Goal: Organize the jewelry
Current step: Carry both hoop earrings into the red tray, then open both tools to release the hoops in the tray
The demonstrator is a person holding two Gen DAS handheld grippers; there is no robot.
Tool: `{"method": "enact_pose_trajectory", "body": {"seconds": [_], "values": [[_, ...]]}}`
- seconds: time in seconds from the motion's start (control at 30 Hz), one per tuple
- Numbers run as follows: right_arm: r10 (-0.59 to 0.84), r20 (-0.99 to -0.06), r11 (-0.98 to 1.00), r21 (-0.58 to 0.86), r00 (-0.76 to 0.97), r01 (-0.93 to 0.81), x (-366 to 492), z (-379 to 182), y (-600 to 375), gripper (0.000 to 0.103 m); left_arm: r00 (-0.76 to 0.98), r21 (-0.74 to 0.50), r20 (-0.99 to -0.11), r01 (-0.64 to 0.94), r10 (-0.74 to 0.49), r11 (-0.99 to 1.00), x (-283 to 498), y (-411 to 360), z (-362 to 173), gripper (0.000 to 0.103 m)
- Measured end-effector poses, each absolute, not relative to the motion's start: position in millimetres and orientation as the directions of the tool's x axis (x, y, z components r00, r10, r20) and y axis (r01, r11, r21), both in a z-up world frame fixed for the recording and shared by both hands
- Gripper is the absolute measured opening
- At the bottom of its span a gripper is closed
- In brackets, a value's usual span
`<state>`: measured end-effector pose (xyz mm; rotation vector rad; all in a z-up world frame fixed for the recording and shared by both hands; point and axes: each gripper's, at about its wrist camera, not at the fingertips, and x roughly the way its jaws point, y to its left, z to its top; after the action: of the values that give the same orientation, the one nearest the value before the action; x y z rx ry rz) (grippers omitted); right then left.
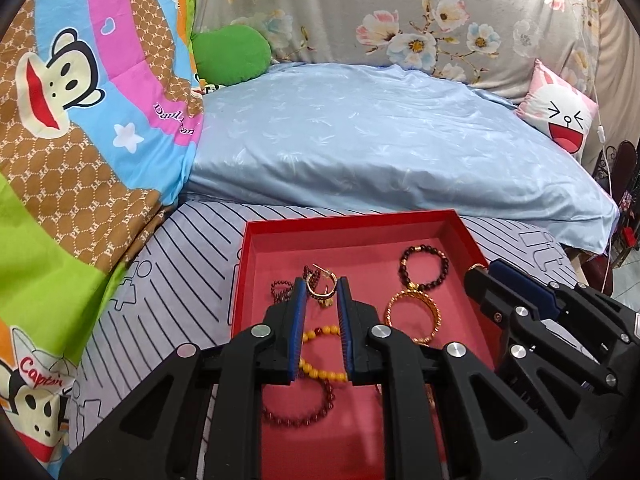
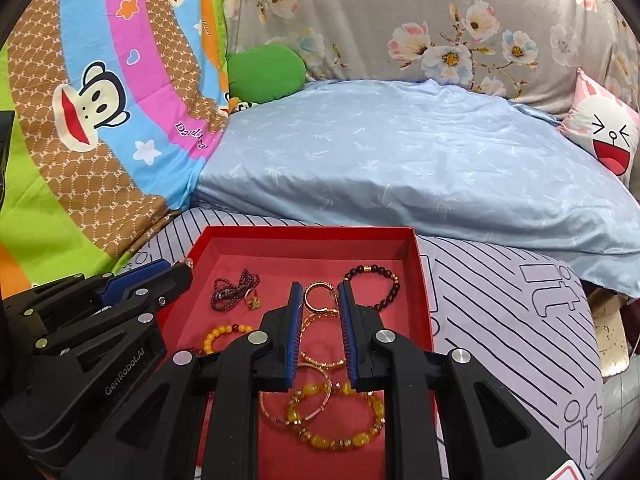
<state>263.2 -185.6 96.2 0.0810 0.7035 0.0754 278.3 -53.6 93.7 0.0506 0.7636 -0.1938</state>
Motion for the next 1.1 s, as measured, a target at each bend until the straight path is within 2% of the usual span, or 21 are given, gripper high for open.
{"method": "enact_pose_trajectory", "body": {"seconds": [0.43,0.87,1.0,1.1], "values": [[0.081,-0.702,0.995,0.097,0.707,-0.018,296.3,62.1,-188.7,0.017,0.676,-0.011,-0.725,0.176,-0.129,0.984,309.6,-57.0,66.3,0.015],[0.076,-0.716,0.996,0.093,0.694,-0.013,298.8,55.7,-189.9,0.018,0.668,-0.016,-0.733,0.175,-0.130,0.984,316.5,-59.3,58.0,0.016],[0.068,-0.706,0.996,0.085,0.705,-0.011,296.3,58.2,-188.2,0.025,0.682,-0.006,-0.721,0.172,-0.123,0.985,314.0,-61.0,60.5,0.029],[0.068,-0.705,0.997,0.079,0.706,-0.017,294.2,58.8,-185.1,0.026,0.687,0.003,-0.718,0.170,-0.116,0.985,313.6,-61.6,61.8,0.032]]}}
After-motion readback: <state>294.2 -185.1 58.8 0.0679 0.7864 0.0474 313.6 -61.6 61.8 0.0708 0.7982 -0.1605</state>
